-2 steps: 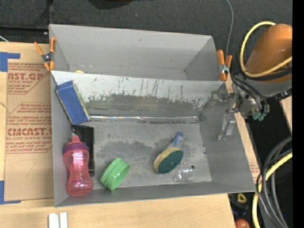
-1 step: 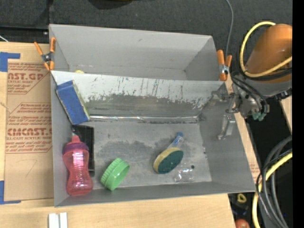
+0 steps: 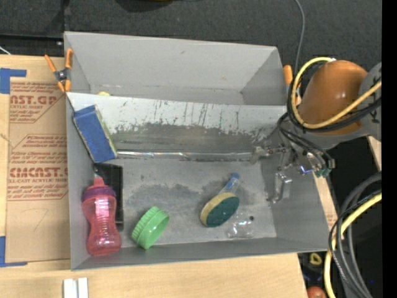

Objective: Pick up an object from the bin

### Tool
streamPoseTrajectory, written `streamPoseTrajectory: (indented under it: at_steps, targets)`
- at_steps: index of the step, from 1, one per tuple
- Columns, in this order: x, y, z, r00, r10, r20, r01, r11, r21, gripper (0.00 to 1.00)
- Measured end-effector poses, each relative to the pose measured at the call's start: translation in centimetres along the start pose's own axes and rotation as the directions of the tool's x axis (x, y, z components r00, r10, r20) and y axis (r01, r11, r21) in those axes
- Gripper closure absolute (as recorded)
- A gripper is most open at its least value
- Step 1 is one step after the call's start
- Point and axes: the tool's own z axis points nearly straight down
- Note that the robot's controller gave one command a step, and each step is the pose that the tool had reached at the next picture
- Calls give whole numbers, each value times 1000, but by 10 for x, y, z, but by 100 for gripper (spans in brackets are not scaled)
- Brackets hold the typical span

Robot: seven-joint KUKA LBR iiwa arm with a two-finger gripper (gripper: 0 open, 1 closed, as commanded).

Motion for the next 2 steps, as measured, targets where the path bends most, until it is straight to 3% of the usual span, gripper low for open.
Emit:
streamPoseTrajectory:
  at_steps: [1, 2]
  targets:
    - [-2, 1, 4, 996, 87, 5, -87, 996, 2, 0]
    - [7, 1, 2, 978, 210, 5, -210, 978, 0, 0]
